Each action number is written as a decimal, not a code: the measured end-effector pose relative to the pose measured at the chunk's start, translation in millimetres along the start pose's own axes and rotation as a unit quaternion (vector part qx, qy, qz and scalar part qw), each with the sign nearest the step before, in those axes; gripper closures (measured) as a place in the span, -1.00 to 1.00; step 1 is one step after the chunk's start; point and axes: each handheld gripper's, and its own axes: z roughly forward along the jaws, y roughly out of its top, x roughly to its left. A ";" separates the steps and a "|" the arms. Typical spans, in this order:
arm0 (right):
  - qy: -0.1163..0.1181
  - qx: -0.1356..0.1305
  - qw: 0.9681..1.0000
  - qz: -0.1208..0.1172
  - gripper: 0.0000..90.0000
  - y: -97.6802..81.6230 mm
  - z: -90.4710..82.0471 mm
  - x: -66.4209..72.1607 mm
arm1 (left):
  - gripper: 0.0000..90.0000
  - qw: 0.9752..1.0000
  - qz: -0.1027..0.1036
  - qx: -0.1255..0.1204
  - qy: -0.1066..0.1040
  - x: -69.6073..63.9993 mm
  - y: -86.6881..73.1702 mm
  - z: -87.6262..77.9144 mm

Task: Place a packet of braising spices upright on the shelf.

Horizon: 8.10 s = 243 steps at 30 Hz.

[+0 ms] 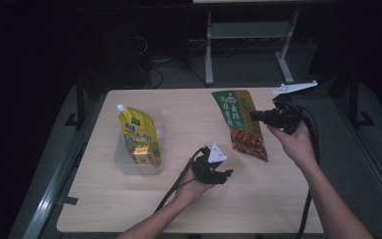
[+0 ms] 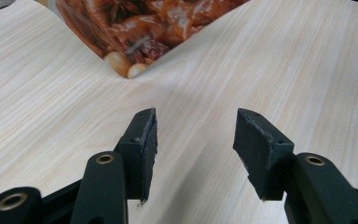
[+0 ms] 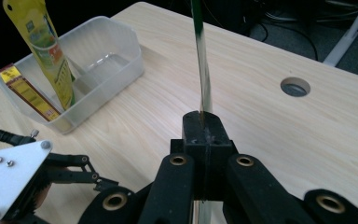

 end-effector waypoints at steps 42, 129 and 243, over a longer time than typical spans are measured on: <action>0.054 -0.047 0.996 -0.059 1.00 92.7 73.9 81.3 | -0.05 1.000 -0.008 -0.013 0.008 4.7 -58.6 -87.2; 0.096 -0.012 0.990 -0.105 0.57 117.5 250.4 149.5 | -0.08 0.999 -0.018 -0.027 -0.002 8.7 -68.9 -95.1; 0.094 -0.026 0.994 -0.041 -0.11 53.9 176.7 76.5 | -0.21 1.000 -0.014 -0.019 0.007 12.6 -69.3 -92.2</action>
